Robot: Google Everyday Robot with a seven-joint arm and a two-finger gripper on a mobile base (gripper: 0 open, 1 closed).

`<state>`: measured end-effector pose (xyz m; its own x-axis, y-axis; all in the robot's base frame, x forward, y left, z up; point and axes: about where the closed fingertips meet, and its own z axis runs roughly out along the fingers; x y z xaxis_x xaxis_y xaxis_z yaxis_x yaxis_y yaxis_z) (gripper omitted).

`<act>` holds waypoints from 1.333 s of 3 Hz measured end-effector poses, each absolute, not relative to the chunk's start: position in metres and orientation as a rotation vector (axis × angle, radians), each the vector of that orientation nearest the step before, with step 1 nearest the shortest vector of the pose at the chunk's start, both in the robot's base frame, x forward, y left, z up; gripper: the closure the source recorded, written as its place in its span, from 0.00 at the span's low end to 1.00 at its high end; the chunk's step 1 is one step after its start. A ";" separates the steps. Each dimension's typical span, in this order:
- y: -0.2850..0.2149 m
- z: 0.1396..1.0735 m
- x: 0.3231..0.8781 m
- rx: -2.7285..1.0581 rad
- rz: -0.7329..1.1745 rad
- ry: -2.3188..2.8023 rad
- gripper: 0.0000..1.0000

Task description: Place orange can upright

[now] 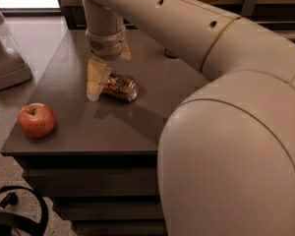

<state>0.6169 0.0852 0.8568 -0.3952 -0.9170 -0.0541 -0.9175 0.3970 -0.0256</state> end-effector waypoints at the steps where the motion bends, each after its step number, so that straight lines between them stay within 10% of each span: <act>1: 0.095 0.848 0.619 -1.693 -0.002 2.596 0.00; 3: 0.086 0.830 0.619 -1.607 -0.004 2.693 0.00; 4: 0.073 0.826 0.614 -1.536 0.009 2.732 0.19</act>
Offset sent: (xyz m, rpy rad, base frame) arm -0.0066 -0.0024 -0.0276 -0.0924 0.0860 -0.0848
